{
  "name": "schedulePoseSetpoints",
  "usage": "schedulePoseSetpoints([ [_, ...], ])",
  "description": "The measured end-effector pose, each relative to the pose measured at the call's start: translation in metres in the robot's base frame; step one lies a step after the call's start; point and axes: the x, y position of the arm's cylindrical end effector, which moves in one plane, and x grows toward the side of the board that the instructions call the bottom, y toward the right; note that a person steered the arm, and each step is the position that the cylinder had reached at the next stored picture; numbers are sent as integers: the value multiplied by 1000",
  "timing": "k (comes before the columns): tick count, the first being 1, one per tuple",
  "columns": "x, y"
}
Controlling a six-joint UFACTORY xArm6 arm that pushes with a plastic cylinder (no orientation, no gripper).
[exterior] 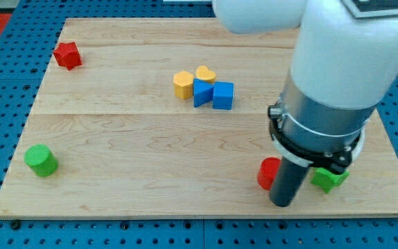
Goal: Move the green circle closer to the red star
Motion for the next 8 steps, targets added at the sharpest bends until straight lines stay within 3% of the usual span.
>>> schedulePoseSetpoints([
  [1,13,4],
  [2,22,-41],
  [4,19,-274],
  [5,-4,-356],
  [6,-38,-394],
  [8,-54,-245],
])
